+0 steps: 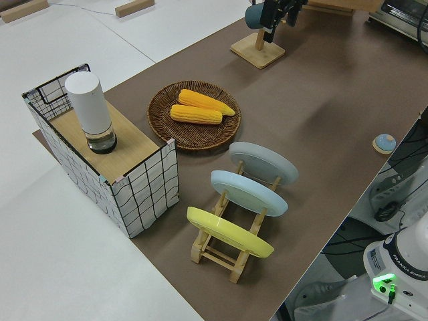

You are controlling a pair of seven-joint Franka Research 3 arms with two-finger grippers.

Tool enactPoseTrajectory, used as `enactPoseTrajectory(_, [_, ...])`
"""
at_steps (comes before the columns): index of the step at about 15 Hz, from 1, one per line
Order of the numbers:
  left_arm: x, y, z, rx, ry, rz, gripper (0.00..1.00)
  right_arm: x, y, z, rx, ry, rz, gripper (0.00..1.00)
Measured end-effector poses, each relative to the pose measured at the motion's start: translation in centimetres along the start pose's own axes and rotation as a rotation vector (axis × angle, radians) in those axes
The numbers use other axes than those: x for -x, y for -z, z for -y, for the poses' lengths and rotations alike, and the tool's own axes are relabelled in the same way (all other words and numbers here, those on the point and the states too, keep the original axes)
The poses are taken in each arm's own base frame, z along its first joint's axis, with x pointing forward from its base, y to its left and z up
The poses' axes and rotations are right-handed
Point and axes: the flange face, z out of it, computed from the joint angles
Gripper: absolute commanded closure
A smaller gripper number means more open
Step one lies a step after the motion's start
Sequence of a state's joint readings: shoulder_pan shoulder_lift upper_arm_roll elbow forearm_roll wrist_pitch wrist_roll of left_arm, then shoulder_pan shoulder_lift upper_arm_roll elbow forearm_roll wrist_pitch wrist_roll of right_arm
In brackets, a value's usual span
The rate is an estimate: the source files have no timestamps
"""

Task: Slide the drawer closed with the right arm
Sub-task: 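Move the right gripper up to the front face of the open drawer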

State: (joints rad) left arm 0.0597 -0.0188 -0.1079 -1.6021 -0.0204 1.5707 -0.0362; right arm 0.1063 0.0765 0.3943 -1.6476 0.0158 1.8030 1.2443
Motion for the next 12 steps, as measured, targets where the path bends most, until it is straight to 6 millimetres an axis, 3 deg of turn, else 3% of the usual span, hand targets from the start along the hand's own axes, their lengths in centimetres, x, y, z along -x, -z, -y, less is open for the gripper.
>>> enactPoseTrajectory(7, [0.0, 0.0, 0.0, 0.000, 0.000, 0.000, 0.00, -0.2, -5.3, 1.9, 0.070, -0.111, -0.059, 1.000])
enactPoseTrajectory(12, [0.0, 0.0, 0.0, 0.000, 0.000, 0.000, 0.00, -3.9, -6.7, 1.0, 0.092, -0.188, -0.076, 1.000])
